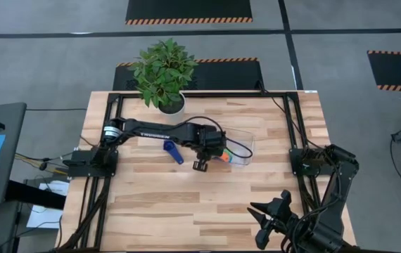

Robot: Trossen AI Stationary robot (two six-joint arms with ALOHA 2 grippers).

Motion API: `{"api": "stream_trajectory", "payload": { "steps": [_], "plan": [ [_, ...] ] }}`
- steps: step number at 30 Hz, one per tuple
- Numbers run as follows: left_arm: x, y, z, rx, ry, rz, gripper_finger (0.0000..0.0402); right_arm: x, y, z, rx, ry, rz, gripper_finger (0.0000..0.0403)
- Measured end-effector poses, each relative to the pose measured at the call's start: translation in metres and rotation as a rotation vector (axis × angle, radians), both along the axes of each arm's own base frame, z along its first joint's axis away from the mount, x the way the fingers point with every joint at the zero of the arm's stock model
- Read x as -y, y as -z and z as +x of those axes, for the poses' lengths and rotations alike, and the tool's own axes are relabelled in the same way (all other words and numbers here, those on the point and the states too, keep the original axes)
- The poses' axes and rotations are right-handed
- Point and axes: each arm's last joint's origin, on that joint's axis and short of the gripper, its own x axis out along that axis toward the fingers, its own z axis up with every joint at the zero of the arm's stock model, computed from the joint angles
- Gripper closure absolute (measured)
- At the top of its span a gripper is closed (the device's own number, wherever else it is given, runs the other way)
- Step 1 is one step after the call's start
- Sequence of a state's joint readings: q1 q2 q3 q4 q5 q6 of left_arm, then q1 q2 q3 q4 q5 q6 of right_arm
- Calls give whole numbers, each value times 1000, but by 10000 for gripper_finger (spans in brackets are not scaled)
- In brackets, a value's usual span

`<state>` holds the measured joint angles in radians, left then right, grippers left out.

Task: Nest measuring cups in basket
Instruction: Stack the orange measuring cup on top of the light blue measuring cup in the transparent bin, then stack the purple measuring cup on top of the orange measuring cup in the transparent bin

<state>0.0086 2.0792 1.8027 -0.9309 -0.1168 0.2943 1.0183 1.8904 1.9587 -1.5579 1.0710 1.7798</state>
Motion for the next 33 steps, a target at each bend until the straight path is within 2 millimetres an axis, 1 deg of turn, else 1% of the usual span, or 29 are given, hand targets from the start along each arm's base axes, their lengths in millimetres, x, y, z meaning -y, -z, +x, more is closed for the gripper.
{"api": "stream_trajectory", "payload": {
  "steps": [5,8,10,13,14,17,20,23,25,26,28,29,30,33],
  "plan": [
    [0,-19,3,29,-4,-2,318,0,0,0,-1,0,0,292],
    [1,-32,2,34,-39,-20,318,0,0,0,-2,-2,-3,292],
    [3,-39,-5,-30,-64,-34,318,0,0,0,-6,-5,-7,292],
    [9,-49,-23,-186,-104,-51,318,0,1,-1,-29,-8,-2,292],
    [11,-50,-29,-246,-115,-65,318,0,1,-1,-37,-13,-4,292],
    [21,-39,-44,-414,-115,-73,317,0,1,-1,-55,-25,-15,292],
    [30,-14,-53,-515,-95,-18,317,0,1,-1,-63,-29,-18,292],
    [30,14,-69,-643,-72,27,317,0,1,-1,-64,-30,-18,292],
    [28,26,-85,-736,-83,45,317,0,1,-1,-63,-30,-14,292],
    [26,28,-94,-761,-97,49,317,-1,1,-1,-62,-31,-13,292],
    [25,25,-110,-732,-113,47,317,-1,1,-1,-63,-32,-14,292],
    [25,22,-120,-687,-116,41,317,-1,1,-1,-65,-33,-13,292],
    [26,18,-129,-631,-119,32,317,-1,1,-1,-65,-32,-14,292],
    [25,9,-160,-390,-123,-6,317,-1,1,-1,-66,-33,-14,292]
  ]
}}
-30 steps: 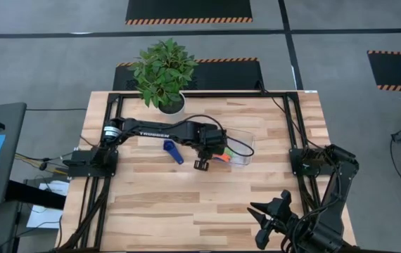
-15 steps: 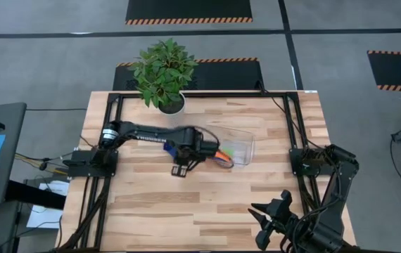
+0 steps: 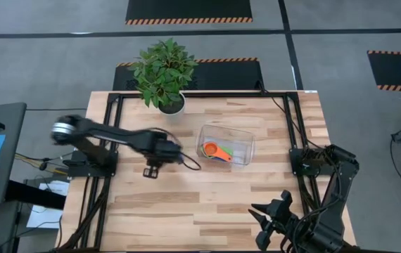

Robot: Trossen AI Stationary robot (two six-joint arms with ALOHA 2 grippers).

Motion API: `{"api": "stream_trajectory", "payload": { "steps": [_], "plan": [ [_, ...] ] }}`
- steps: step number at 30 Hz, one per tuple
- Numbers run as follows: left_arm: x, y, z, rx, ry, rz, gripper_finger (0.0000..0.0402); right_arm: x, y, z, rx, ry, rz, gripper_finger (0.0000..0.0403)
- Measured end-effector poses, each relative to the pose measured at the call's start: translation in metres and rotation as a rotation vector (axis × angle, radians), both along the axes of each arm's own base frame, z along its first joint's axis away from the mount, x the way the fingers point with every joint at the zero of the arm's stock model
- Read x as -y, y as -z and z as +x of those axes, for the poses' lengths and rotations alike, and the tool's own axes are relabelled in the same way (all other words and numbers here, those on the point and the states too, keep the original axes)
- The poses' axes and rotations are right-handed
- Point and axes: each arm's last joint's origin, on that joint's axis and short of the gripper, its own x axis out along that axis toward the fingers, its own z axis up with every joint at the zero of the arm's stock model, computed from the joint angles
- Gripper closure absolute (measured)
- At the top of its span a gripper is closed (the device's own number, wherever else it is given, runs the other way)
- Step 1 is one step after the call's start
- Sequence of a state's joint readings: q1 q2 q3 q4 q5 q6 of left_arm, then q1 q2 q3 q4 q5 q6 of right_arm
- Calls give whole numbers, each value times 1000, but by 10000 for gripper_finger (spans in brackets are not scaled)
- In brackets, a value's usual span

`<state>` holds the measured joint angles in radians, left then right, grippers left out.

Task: Nest measuring cups in basket
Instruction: Stack the purple measuring cup on top of the orange measuring cup in the transparent bin

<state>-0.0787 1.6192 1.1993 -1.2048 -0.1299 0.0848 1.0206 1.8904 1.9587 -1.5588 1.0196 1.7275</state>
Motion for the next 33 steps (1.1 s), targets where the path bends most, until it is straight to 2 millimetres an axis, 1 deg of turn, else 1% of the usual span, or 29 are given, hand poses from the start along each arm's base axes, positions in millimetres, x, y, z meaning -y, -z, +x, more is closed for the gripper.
{"api": "stream_trajectory", "payload": {
  "steps": [2,4,7,10,13,18,21,25,29,33],
  "plan": [
    [-2,0,-21,171,20,2,317,0,0,0,-1,1,-3,292],
    [-6,5,-39,348,51,23,317,2,0,2,-4,6,-8,292],
    [-15,15,-53,574,33,99,317,5,0,6,-6,19,-10,292],
    [-28,21,-59,672,-66,123,317,9,0,11,-6,35,-10,292],
    [-35,26,-60,648,-97,100,316,12,0,15,-8,50,-13,292],
    [-41,41,-54,568,-60,56,299,16,0,21,-15,61,-22,292],
    [-43,52,-51,512,-72,18,280,16,0,21,-15,61,-22,292],
    [-42,60,-48,477,-58,-9,248,16,0,21,-15,61,-19,292],
    [-43,62,-47,466,-29,27,217,16,0,21,-15,62,-18,292],
    [-44,68,-44,432,10,65,200,16,0,21,-14,62,-18,292]
  ]
}}
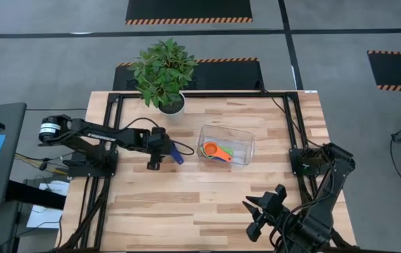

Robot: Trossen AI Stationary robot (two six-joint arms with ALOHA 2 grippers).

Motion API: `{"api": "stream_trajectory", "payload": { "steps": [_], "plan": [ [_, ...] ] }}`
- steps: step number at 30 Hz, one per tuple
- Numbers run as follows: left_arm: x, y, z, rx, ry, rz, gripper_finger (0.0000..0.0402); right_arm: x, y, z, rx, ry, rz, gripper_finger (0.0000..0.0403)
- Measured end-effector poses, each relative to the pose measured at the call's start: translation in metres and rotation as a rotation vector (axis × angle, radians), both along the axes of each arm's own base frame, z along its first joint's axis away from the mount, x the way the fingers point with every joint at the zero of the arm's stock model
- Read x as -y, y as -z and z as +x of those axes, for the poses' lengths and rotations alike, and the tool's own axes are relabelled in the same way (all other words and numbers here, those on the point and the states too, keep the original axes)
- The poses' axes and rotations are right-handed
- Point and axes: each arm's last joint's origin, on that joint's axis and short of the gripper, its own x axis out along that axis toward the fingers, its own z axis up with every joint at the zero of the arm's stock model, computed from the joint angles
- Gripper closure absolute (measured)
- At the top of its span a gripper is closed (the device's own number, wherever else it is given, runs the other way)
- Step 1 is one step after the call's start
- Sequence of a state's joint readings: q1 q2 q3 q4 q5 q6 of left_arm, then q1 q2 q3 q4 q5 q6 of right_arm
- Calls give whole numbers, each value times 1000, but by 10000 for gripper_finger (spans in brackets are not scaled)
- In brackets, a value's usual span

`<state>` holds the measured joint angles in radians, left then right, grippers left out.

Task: Nest measuring cups in basket
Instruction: Stack the purple measuring cup on top of the orange measuring cup in the transparent bin

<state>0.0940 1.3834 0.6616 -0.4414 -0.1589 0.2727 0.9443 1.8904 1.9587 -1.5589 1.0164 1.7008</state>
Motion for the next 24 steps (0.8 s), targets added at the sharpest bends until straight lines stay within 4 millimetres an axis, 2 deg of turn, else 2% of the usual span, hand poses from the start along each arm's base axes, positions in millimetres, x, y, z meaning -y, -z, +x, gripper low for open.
{"api": "stream_trajectory", "payload": {
  "steps": [7,13,19,24],
  "plan": [
    [-1,22,10,-56,0,14,196,0,0,0,-14,-1,15,292],
    [-3,19,22,-46,-4,29,198,-1,1,0,-19,-2,24,292],
    [-3,24,24,-72,27,22,225,-1,1,0,-18,-2,25,292],
    [-2,32,24,-108,-20,-7,252,-1,1,0,-18,-2,25,292]
  ]
}}
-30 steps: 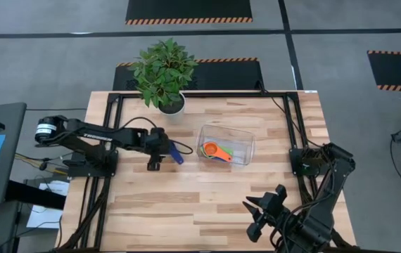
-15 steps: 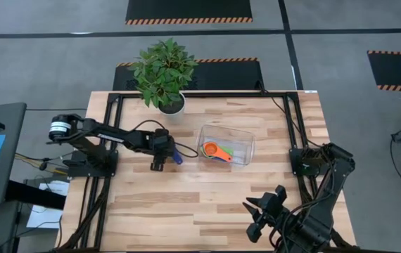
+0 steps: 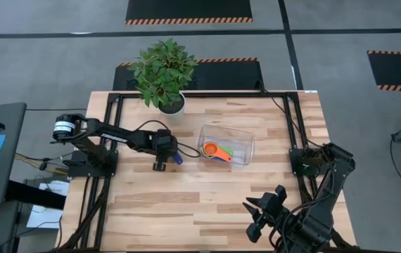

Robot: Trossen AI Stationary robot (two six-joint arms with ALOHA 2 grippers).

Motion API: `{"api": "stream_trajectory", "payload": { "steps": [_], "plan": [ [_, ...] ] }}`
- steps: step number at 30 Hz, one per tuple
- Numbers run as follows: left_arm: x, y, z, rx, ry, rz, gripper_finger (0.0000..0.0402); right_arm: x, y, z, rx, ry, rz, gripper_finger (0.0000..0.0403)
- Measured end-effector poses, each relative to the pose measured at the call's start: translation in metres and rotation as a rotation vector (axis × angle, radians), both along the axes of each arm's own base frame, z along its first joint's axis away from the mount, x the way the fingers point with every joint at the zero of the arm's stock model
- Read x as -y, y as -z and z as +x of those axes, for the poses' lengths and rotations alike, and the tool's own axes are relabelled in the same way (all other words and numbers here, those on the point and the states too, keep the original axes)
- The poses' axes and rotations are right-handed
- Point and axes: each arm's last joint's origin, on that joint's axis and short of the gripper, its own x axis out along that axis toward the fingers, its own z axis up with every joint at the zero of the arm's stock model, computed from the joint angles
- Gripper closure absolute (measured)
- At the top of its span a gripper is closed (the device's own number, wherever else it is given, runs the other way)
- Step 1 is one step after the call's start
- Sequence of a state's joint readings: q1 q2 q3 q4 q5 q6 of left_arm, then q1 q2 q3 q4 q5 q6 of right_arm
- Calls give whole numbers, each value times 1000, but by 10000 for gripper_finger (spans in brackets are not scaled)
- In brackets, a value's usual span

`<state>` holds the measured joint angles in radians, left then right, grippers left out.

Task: Nest measuring cups in basket
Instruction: Stack the purple measuring cup on top of the orange measuring cup in the transparent bin

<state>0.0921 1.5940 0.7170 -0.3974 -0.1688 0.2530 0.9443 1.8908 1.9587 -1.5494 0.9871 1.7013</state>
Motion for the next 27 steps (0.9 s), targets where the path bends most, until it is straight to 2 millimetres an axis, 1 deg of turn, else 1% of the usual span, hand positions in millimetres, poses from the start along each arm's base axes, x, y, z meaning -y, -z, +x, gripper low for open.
{"api": "stream_trajectory", "payload": {
  "steps": [3,5,7,8,11,13,14,18,19,22,23,25,27],
  "plan": [
    [0,0,-1,9,-38,-20,284,0,0,0,0,-1,0,292],
    [1,-2,-2,15,-49,-36,325,0,0,0,-3,-3,-4,292],
    [1,-4,-2,32,-69,-56,374,0,0,0,-5,-4,-5,292],
    [1,-6,-2,45,-91,-65,385,0,0,0,-8,-4,-2,292],
    [7,-16,-5,72,-156,-139,395,0,1,0,-26,-7,9,292],
    [16,-31,-8,47,-173,-236,397,-1,1,-1,-40,-9,20,292],
    [21,-43,-9,47,-175,-269,398,-1,1,-1,-43,-9,21,292],
    [44,-102,-10,139,-145,-331,399,-1,1,-2,-46,-13,20,292],
    [50,-116,-8,196,-122,-332,399,-1,1,-2,-47,-13,19,292],
    [57,-157,10,439,-83,-279,400,0,1,-2,-53,-15,10,292],
    [56,-165,17,482,-88,-256,400,0,1,-2,-54,-15,8,292],
    [52,-172,37,544,-91,-218,400,0,1,-2,-54,-15,9,292],
    [47,-173,59,559,-74,-189,401,0,1,-2,-53,-14,9,292]
  ]
}}
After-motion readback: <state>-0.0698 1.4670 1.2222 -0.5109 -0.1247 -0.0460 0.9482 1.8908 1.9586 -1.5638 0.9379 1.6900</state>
